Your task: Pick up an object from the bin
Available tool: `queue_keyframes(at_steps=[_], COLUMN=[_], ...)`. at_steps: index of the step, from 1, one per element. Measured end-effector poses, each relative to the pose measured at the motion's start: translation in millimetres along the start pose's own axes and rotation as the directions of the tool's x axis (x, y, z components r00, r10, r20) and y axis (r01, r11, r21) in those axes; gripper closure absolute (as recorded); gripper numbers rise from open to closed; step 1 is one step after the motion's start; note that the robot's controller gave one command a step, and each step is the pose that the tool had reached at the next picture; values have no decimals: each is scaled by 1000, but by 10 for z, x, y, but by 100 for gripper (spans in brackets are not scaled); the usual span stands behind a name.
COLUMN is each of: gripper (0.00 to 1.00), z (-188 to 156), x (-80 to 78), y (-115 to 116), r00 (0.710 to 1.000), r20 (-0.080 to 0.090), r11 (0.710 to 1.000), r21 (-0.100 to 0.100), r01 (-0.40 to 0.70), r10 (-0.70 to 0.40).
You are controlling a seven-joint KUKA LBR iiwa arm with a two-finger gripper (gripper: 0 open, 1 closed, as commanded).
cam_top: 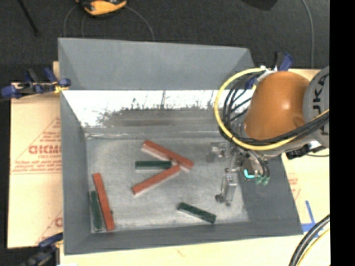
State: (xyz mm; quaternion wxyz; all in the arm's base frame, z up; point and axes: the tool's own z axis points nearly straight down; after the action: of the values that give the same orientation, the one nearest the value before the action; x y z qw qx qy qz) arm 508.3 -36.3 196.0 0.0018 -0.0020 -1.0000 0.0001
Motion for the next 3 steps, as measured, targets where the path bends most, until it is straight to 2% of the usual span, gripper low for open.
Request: queue_keyframes(at_steps=[1,2,3], gripper=[0,0,0], z=[-30,471,970], x=[-16,-20,217], y=[0,49,52], r00=[1000,1000,999], r20=[7,14,8], r11=[1000,1000,999], r21=[1,1,-1], r01=[1,-1,-46], r10=[-1,1,46])
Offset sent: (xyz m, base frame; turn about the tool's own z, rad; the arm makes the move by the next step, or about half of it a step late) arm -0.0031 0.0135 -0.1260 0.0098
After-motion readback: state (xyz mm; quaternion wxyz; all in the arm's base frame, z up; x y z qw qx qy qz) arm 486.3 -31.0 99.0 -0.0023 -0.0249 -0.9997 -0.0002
